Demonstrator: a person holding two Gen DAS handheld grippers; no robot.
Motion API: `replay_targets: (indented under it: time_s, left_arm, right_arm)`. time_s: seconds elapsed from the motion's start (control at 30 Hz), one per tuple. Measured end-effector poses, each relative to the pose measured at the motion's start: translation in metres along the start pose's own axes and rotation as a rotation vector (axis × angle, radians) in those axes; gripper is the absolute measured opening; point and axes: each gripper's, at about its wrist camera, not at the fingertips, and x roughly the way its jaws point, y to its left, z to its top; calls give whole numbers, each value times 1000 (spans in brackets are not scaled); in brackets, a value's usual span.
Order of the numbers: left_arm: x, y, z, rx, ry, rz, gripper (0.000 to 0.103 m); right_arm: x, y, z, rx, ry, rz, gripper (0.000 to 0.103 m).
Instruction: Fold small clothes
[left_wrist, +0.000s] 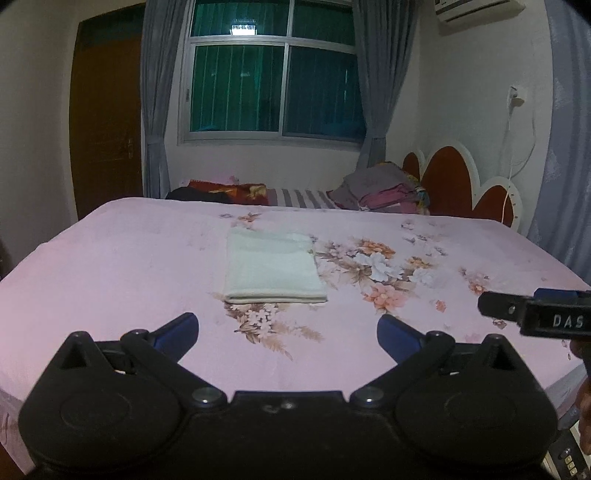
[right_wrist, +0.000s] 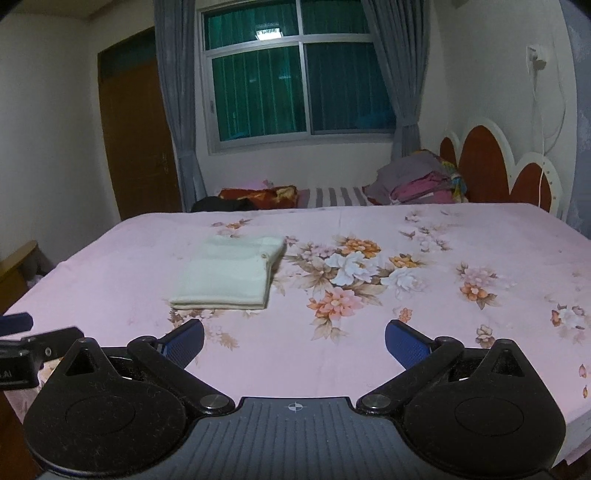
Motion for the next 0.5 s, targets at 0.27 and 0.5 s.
replay_targets:
  time_s: [0.27, 0.5]
  left_arm:
    - [-1, -2, 0, -4, -12, -3, 103]
    - [-2, 1, 2, -16, -21, -1, 103]
  right_arm:
    - [-5, 0, -3, -4, 2, 6, 103]
    - [-8, 2, 0, -21, -5, 12, 103]
